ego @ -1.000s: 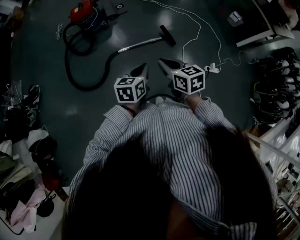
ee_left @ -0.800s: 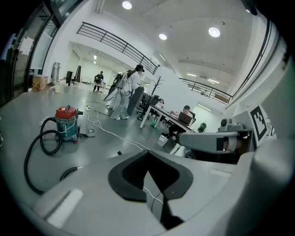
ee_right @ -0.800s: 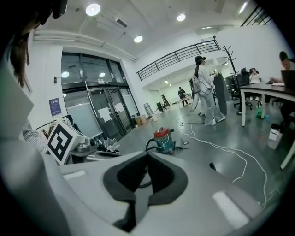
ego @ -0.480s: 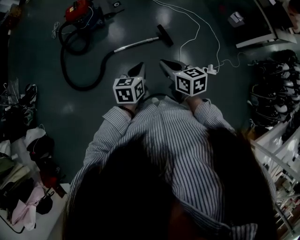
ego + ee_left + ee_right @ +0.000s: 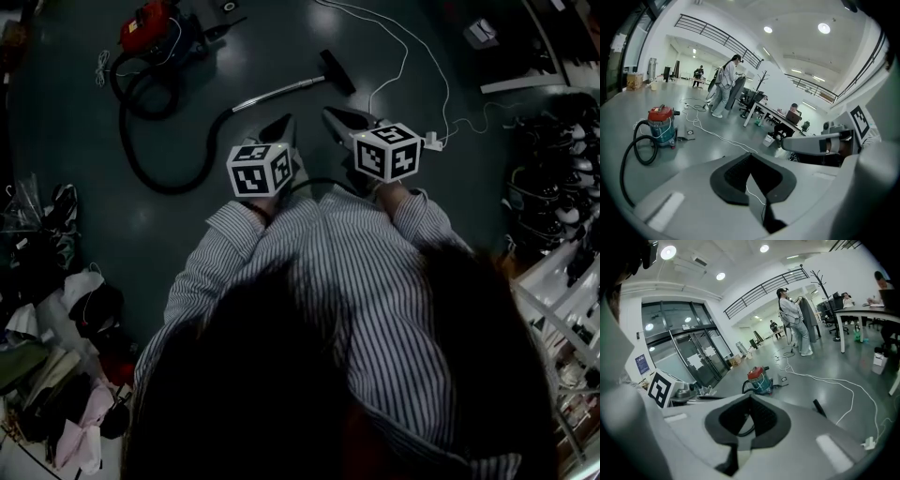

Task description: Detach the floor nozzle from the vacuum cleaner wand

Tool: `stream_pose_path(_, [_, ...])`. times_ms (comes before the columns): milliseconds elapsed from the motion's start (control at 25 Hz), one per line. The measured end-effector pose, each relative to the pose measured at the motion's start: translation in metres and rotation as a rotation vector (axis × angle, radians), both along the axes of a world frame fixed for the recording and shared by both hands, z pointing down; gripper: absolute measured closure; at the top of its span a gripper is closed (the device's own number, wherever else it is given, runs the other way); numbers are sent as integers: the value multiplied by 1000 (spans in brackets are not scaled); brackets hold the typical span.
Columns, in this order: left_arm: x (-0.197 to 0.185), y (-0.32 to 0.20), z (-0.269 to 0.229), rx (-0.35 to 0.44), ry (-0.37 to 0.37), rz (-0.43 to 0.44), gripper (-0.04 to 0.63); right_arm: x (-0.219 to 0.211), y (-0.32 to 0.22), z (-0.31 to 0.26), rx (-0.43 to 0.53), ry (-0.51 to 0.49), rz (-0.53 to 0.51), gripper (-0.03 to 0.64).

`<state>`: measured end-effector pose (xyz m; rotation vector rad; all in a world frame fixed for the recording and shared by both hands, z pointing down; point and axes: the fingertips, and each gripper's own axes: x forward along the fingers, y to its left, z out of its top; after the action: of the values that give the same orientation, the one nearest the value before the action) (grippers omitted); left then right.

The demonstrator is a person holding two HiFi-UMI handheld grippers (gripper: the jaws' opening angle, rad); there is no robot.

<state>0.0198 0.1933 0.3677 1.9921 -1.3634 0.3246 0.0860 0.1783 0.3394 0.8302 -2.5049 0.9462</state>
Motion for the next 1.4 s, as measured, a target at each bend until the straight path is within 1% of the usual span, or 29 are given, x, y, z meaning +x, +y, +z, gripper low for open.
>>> stream_pose_path(160, [-34, -56, -6, 2, -8, 62, 589, -35, -58, -3, -11, -15, 45, 615])
stream_pose_path(280, [-61, -94, -5, -7, 17, 83, 589, -62, -98, -12, 8, -60, 78, 615])
stream_pose_path(400, [-77, -120, 1, -25, 24, 95, 589, -78, -127, -10, 14, -35, 92, 615])
stream_pose_path(520, [-81, -134, 7, -37, 13, 113, 589, -84, -143, -1, 5, 8, 95, 615])
stream_pose_path(640, [-86, -141, 15, -60, 23, 113, 589, -87, -149, 11, -20, 32, 90, 615])
stream_pose_path(840, [-91, -151, 26, -94, 62, 84, 589, -85, -150, 29, -84, 49, 94, 615])
stream_pose_path(1080, [-86, -167, 31, -122, 58, 106, 589, -83, -167, 36, -114, 57, 97, 615])
stream_pose_path(1160, [-83, -170, 35, -121, 47, 127, 589, -80, -170, 40, -116, 63, 97, 615])
stream_pose_path(1320, [-72, -175, 47, -56, 54, 222, 589, -71, -181, 54, -78, 66, 127, 615])
stream_pose_path(1400, [-70, -174, 61, -60, 43, 251, 589, -65, -184, 68, -95, 65, 150, 615])
